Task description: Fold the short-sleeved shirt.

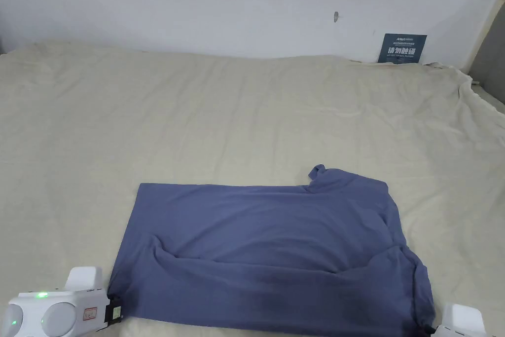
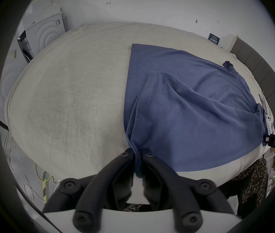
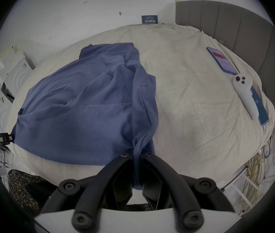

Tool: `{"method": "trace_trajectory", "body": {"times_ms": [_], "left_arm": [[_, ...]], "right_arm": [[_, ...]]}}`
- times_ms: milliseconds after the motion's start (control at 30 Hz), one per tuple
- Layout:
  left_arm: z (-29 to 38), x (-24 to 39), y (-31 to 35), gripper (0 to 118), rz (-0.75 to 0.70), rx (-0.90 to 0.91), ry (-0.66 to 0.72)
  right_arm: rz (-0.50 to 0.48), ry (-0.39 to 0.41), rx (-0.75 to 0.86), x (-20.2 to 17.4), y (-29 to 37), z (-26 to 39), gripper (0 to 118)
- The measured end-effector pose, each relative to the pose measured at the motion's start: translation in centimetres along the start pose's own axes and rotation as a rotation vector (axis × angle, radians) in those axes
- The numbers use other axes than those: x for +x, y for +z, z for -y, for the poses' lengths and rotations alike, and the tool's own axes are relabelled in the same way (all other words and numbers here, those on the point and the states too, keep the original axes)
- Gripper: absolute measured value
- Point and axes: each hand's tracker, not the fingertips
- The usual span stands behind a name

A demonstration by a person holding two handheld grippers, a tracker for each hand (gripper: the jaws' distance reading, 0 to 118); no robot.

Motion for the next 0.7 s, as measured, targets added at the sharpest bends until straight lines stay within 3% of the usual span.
{"method": "trace_trajectory", "body": {"times_ms": [33,133,200,500,533,633,700], "left_arm": [[-0.2,0.0,0.2,38,-0.003,-0.007,0.004],[-0.8,0.1,1.7,86,-0.002,0.015,0.053],[-1.9,0.2,3.7,100,0.031,0.113,0.078],[-7.4,3.3,12.8,96,0.031,0.421,0.047],[-7.8,3.6,13.2,86,0.030,0.443,0.043],[-7.9,4.5,13.8,73,0.004,0.545,-0.001],[-7.9,5.1,13.9,45,-0.002,0.571,-0.026]], "right_arm": [[0.005,-0.003,0.002,-0.2,0.6,-0.2,20],[0.018,0.016,0.092,-1.0,3.0,-1.3,76],[-0.008,0.022,0.178,-1.7,5.9,-2.8,80],[-0.057,0.097,0.520,-4.8,15.2,-8.4,79],[-0.056,0.098,0.533,-5.1,15.6,-8.6,78],[-0.055,0.111,0.580,-6.0,16.2,-8.8,75],[-0.055,0.122,0.600,-6.2,16.0,-8.9,62]]}}
